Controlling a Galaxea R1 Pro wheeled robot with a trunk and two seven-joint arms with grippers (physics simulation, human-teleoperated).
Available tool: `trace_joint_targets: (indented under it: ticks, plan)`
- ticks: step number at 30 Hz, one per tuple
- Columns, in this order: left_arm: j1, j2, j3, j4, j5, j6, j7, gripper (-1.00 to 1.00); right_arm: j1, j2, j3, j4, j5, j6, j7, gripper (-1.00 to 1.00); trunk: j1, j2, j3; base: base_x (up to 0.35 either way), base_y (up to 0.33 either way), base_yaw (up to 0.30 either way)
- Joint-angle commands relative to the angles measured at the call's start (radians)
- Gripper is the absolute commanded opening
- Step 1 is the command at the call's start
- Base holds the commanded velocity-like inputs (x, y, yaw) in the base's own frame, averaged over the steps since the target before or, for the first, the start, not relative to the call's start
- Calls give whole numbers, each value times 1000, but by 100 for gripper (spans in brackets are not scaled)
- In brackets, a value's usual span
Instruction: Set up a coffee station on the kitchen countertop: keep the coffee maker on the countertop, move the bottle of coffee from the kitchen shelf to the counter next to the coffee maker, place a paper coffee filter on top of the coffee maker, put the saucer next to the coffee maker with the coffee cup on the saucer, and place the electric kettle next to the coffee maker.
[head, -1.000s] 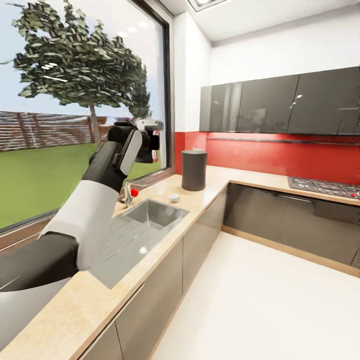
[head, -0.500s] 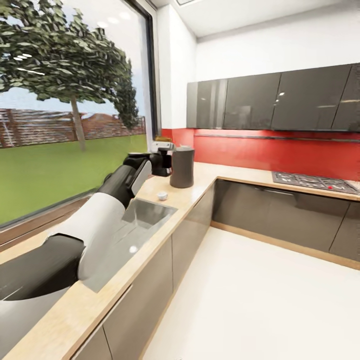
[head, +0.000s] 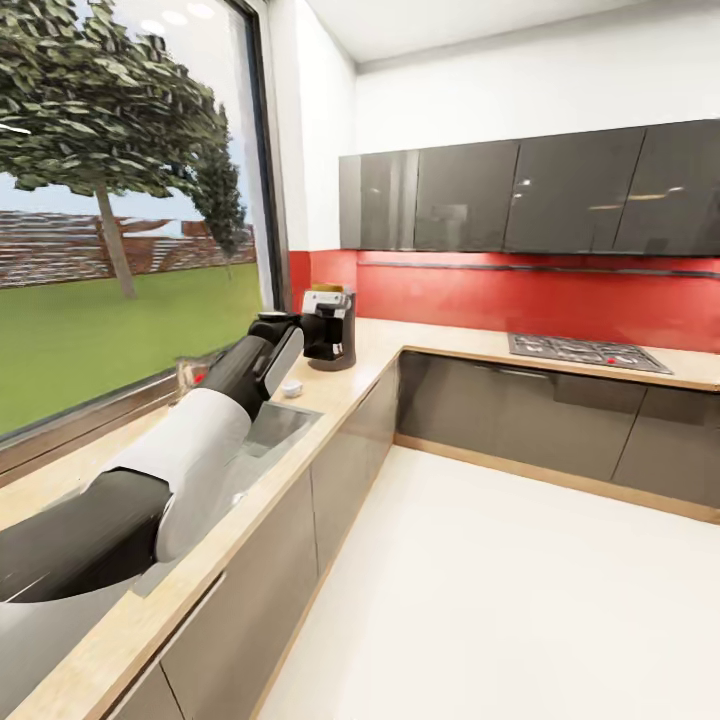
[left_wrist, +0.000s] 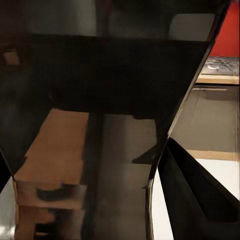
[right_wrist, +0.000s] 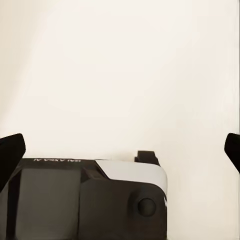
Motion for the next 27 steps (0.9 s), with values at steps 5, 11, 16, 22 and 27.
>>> trace_joint_targets:
  ticks: [5, 11, 16, 22, 27]
  plan:
    - [-1, 0, 0, -2, 5, 5, 1, -100, 0, 0, 8, -2, -6, 5, -6, 100, 0, -1, -7, 0, -297, -179]
    - [-1, 0, 1, -4, 4, 5, 1, -100, 0, 0, 17, -4, 0, 0, -6, 100, 0, -1, -10, 120, -266, -82]
    - [-1, 0, 1, -1, 4, 5, 1, -100, 0, 0, 19, -3, 2, -2, -6, 100, 0, -1, -11, 258, -209, -6]
    - [-1, 0, 3, 4, 3, 5, 1, -100, 0, 0, 20, -3, 2, -2, -6, 100, 0, -1, -11, 273, -196, -1]
    - [-1, 0, 5, 6, 2, 5, 1, -100, 0, 0, 21, -4, 1, -1, -7, 100, 0, -1, -11, 274, -194, 0]
